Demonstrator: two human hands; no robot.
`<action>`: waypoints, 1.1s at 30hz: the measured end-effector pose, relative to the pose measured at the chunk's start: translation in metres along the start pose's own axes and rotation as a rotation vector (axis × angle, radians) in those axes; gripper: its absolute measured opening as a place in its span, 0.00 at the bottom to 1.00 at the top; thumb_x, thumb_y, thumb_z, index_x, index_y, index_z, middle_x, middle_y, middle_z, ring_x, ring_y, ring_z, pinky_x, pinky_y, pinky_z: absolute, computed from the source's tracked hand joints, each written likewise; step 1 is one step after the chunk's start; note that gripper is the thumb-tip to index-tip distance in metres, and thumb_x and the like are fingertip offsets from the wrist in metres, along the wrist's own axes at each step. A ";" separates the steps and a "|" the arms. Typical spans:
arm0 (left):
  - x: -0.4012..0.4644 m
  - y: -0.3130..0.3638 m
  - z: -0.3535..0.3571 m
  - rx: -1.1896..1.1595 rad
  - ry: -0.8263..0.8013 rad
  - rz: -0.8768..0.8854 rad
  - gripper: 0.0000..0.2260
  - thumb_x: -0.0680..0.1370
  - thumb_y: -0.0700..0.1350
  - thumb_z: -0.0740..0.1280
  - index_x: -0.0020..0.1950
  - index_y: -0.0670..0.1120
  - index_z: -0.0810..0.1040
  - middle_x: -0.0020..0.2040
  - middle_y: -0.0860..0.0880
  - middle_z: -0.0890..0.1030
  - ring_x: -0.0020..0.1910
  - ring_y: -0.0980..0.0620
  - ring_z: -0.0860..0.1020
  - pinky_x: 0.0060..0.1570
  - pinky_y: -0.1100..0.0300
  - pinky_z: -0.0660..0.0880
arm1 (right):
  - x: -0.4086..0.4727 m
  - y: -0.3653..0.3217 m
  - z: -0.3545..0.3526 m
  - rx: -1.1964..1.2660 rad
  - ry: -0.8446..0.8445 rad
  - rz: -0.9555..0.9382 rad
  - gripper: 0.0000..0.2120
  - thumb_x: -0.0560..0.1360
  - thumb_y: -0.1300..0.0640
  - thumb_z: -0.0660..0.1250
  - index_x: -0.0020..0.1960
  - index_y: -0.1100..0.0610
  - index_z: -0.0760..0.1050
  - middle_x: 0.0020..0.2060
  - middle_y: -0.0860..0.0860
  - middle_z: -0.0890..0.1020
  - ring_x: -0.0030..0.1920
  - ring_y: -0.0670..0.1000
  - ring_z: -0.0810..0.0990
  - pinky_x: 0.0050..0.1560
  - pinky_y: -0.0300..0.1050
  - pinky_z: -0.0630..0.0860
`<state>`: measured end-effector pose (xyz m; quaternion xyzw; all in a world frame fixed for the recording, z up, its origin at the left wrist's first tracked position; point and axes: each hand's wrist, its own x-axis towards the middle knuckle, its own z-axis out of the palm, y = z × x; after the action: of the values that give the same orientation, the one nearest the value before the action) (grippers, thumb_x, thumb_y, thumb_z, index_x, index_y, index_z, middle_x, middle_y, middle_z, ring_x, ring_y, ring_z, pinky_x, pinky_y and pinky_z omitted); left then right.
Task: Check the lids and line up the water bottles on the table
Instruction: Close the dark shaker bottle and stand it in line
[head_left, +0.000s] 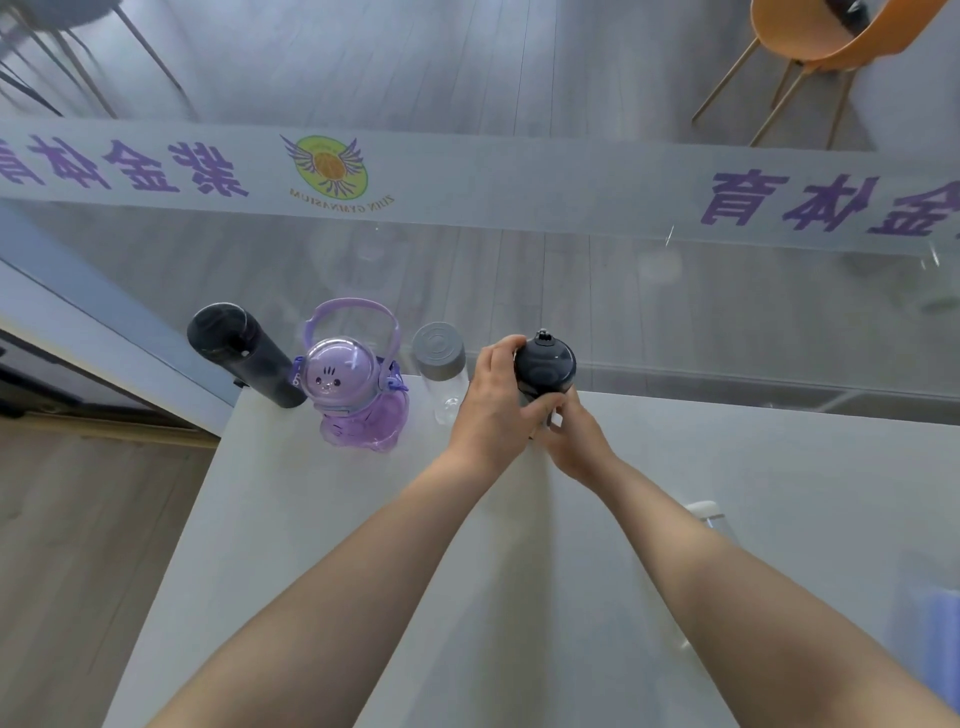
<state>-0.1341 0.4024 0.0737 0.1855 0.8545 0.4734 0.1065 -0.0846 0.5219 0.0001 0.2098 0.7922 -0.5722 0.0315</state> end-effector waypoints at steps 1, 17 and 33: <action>0.002 0.000 0.000 0.001 0.009 -0.001 0.30 0.71 0.46 0.75 0.69 0.49 0.66 0.63 0.50 0.69 0.57 0.57 0.70 0.57 0.68 0.66 | 0.002 -0.001 0.000 0.003 -0.011 0.001 0.27 0.72 0.56 0.69 0.67 0.44 0.63 0.58 0.41 0.78 0.58 0.41 0.77 0.58 0.40 0.73; -0.004 -0.006 0.002 0.093 0.024 0.034 0.36 0.72 0.50 0.74 0.75 0.48 0.60 0.71 0.50 0.65 0.71 0.52 0.64 0.65 0.65 0.60 | 0.000 -0.002 -0.006 -0.062 -0.018 0.043 0.34 0.71 0.51 0.72 0.72 0.45 0.58 0.66 0.43 0.72 0.66 0.47 0.71 0.62 0.43 0.68; -0.076 0.027 0.046 0.238 0.183 0.201 0.20 0.75 0.44 0.66 0.67 0.46 0.71 0.63 0.49 0.76 0.64 0.48 0.71 0.69 0.54 0.64 | -0.159 0.042 -0.122 -0.264 0.211 0.014 0.22 0.77 0.60 0.63 0.70 0.52 0.65 0.66 0.48 0.72 0.67 0.49 0.69 0.63 0.40 0.64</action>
<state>-0.0425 0.4188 0.0728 0.2373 0.8879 0.3919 -0.0422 0.0990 0.5979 0.0505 0.2684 0.8580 -0.4376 -0.0203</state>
